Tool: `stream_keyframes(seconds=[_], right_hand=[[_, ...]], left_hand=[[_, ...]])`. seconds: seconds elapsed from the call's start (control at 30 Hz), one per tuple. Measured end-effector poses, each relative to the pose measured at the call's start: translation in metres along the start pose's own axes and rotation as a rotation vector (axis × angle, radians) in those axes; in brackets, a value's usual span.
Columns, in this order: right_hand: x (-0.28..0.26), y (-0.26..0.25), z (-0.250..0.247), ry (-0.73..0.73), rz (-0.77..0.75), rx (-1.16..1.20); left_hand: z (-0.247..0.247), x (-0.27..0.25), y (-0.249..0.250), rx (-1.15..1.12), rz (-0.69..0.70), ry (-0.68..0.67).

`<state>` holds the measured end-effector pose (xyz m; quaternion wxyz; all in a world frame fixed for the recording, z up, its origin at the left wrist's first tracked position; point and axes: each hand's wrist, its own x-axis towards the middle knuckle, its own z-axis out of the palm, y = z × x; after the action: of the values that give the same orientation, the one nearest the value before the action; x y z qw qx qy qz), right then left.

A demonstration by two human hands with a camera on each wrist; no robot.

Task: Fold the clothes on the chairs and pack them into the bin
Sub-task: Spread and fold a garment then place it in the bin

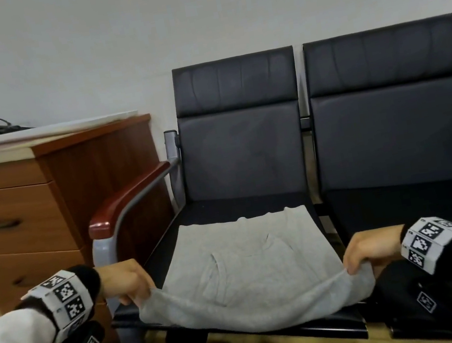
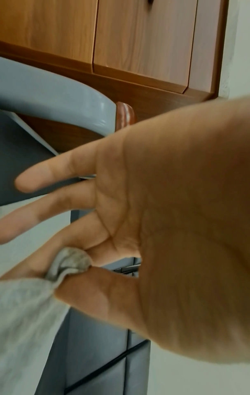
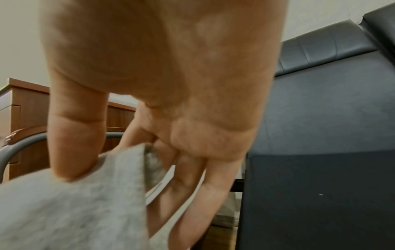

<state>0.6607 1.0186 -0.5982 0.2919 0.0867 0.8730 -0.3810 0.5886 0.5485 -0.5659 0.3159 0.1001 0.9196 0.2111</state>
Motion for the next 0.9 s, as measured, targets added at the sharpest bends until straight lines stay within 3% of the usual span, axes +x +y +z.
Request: stream_keyframes(seconds=[0.13, 0.27, 0.37, 0.43, 0.57, 0.63, 0.7, 0.9], right_hand=[[0.003, -0.003, 0.005, 0.002, -0.002, 0.011], [0.017, -0.010, 0.010, 0.105, -0.022, 0.090], [0.036, -0.020, 0.011, 0.252, -0.085, 0.144], [0.058, -0.026, 0.011, 0.424, -0.139, 0.102], [0.099, -0.038, 0.017, 0.628, -0.131, 0.010], [0.110, -0.047, 0.021, 0.629, -0.113, -0.042], [0.120, -0.052, 0.023, 0.608, -0.111, -0.056], [0.149, -0.048, 0.022, 0.459, -0.029, -0.095]], left_hand=[[0.001, 0.008, -0.004, -0.009, -0.021, -0.039], [0.001, 0.016, 0.000, -0.078, -0.027, 0.016], [0.005, 0.030, 0.014, -0.111, 0.027, 0.218], [0.009, 0.048, 0.029, -0.143, 0.045, 0.387], [0.021, 0.097, 0.060, -0.082, -0.070, 0.550], [0.029, 0.121, 0.072, 0.043, -0.146, 0.593], [0.035, 0.138, 0.081, 0.024, -0.174, 0.643], [0.042, 0.170, 0.090, 0.002, -0.157, 0.556]])
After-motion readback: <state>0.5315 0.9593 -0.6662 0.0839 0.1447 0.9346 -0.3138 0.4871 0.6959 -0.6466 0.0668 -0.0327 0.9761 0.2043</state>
